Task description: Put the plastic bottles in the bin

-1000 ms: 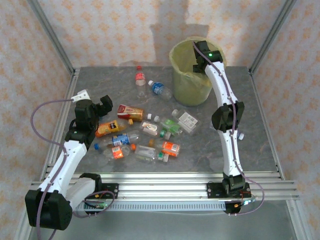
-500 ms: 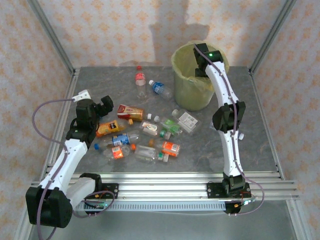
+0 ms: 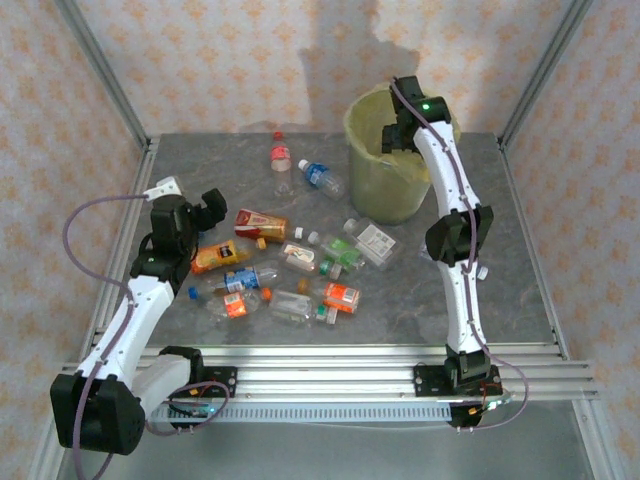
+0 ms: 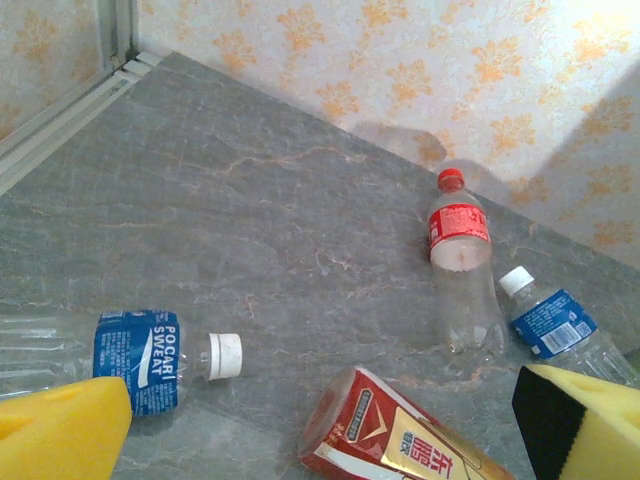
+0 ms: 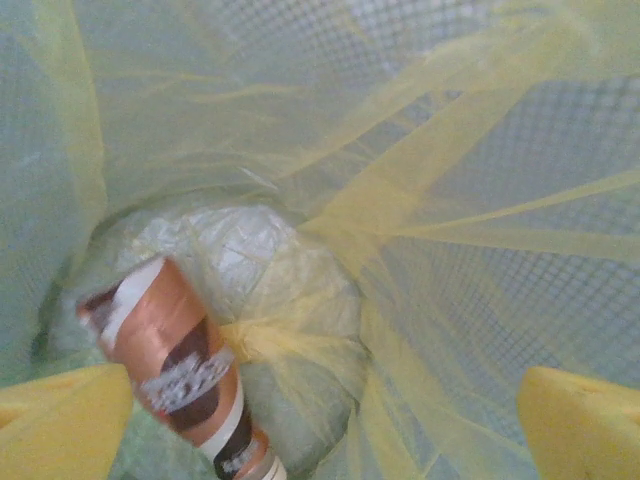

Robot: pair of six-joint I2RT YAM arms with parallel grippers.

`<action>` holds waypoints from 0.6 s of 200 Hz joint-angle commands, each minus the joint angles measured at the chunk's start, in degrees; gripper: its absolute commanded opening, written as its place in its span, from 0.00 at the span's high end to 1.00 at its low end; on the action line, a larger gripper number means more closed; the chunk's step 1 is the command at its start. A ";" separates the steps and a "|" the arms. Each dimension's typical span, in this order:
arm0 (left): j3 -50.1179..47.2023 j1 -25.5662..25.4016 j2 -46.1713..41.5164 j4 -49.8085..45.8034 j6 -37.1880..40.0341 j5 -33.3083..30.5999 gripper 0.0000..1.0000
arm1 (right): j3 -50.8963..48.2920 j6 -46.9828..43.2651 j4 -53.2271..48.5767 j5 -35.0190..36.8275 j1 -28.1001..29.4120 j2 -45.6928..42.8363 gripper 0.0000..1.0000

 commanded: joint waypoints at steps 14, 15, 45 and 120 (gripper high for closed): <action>1.77 0.55 -0.93 -2.17 -1.36 -1.01 0.00 | 1.99 1.24 -0.07 2.09 0.19 -9.96 0.02; 1.77 0.53 -0.96 -2.17 -1.41 -1.02 0.00 | 1.88 1.33 -0.16 2.16 0.19 -10.30 0.02; 1.77 0.51 -1.98 -2.08 -1.66 -1.20 0.00 | -4.04 3.50 -0.80 2.98 0.50 -18.36 0.03; 1.95 0.51 -3.27 -1.29 -0.06 -1.05 0.00 | -58.49 12.09 17.50 3.88 0.67 -58.30 0.01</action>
